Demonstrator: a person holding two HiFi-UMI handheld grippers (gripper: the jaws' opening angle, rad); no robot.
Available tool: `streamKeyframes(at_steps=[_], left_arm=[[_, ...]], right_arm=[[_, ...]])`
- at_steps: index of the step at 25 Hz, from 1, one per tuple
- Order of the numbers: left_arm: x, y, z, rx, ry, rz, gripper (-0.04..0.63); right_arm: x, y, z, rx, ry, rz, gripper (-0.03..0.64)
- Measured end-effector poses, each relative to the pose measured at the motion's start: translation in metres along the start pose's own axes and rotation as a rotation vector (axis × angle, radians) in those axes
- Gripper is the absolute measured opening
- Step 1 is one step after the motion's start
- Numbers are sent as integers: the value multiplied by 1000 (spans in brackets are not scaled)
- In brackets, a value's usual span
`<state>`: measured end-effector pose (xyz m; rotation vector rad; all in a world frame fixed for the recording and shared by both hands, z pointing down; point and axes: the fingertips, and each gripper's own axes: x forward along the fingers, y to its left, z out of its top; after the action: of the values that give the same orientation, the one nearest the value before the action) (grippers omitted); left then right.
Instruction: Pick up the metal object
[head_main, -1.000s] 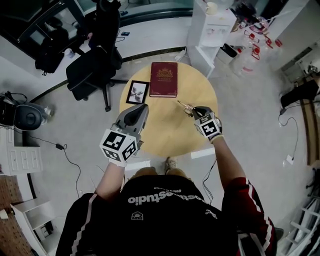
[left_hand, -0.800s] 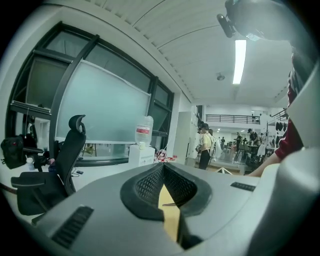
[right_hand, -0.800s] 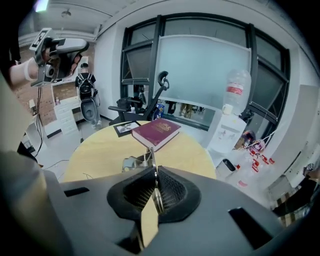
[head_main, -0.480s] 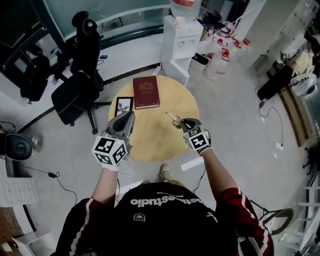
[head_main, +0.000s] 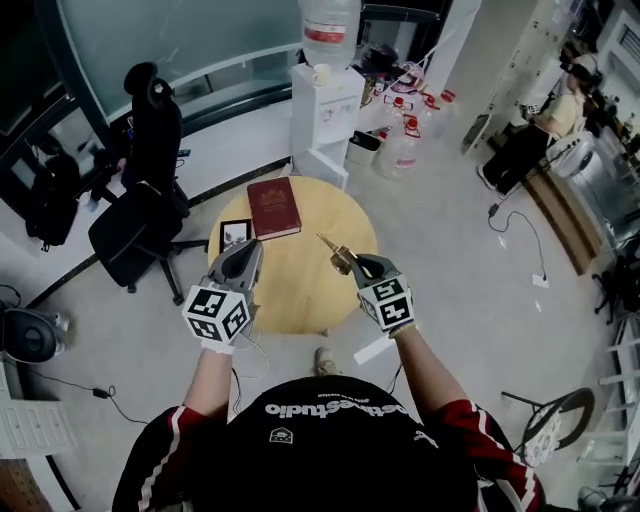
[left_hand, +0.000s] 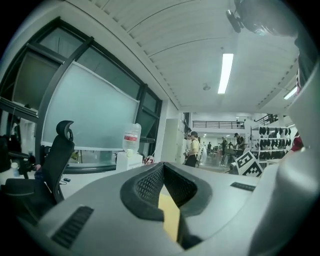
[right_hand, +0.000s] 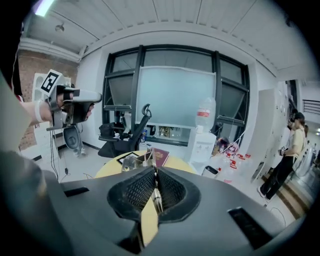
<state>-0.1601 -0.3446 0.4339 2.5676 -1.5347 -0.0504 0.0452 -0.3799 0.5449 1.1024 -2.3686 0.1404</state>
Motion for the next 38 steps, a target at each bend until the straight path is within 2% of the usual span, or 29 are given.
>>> streamKeyframes(at_steps=[15, 23, 32, 38], left_arm=[[-47, -31, 30, -7, -55, -124, 17], [-70, -39, 51, 15, -78, -148, 17], [-88, -46, 69, 31, -120, -163, 17], [-93, -54, 76, 44, -141, -165, 17]], right_arm=[[-91, 63, 46, 103, -167, -120, 38], [-135, 74, 70, 141, -264, -208, 38], [-159, 88, 96, 143, -355, -227, 38], [-176, 80, 105, 178, -414, -251, 38]])
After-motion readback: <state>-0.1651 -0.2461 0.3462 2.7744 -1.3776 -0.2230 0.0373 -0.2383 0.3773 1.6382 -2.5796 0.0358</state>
